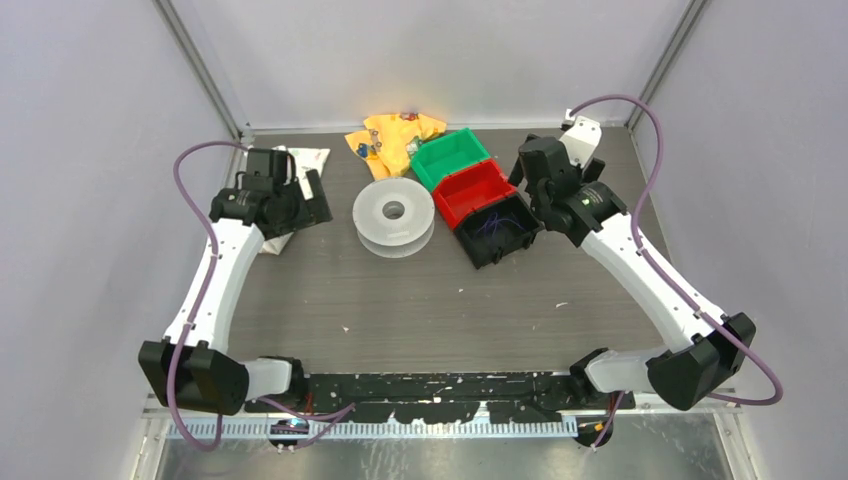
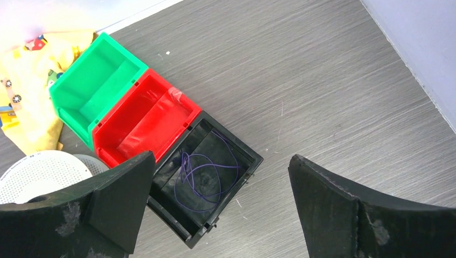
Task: Wrap the cables
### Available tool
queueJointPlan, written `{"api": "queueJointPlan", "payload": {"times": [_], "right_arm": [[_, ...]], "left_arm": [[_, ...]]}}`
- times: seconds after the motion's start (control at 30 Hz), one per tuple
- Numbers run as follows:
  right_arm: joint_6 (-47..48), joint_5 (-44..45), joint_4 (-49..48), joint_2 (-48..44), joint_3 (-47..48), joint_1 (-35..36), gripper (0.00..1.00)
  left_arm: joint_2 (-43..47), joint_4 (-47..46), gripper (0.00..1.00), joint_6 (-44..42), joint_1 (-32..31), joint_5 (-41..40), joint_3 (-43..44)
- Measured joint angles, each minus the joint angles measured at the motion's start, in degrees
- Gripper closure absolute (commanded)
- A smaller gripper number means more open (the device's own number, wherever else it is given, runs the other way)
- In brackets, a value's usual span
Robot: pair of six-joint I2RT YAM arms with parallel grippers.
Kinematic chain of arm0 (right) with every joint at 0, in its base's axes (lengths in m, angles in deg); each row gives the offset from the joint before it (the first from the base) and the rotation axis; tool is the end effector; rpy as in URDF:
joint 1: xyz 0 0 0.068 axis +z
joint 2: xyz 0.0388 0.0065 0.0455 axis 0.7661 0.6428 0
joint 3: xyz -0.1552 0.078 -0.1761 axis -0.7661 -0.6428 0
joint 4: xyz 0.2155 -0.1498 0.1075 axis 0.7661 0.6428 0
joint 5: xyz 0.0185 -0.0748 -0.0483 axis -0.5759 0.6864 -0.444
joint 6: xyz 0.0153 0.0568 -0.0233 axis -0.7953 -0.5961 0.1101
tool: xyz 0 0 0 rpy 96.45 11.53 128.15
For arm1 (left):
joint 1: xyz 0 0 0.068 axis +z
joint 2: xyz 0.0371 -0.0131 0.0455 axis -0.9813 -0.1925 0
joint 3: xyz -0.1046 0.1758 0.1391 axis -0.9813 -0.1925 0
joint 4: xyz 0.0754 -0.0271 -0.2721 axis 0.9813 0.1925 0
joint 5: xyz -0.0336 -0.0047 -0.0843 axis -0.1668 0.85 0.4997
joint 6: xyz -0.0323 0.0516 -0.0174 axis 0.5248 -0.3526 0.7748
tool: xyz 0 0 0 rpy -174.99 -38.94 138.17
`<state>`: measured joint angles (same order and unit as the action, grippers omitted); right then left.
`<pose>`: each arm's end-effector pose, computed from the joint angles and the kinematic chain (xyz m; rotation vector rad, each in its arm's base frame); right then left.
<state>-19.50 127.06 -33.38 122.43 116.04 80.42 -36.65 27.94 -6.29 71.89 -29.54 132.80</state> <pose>0.2826 0.1268 0.3562 0.4713 1.9608 -0.1435 0.2885 -0.0330 0.3139 -0.4168 2.4459 -0.1774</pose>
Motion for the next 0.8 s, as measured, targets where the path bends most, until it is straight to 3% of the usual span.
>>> {"api": "queueJointPlan", "payload": {"times": [0.6,0.8], "right_arm": [[1.16,-3.56,-3.37,-1.46,-3.85,0.0,0.0],[1.14,-3.85,-1.77,-1.11,-4.0,-0.02,0.0]], "left_arm": [[0.76,-3.13,0.0,0.09,0.0,1.81,-2.03],[1.16,-6.16,0.0,1.62,0.0,5.95,-6.38]]}}
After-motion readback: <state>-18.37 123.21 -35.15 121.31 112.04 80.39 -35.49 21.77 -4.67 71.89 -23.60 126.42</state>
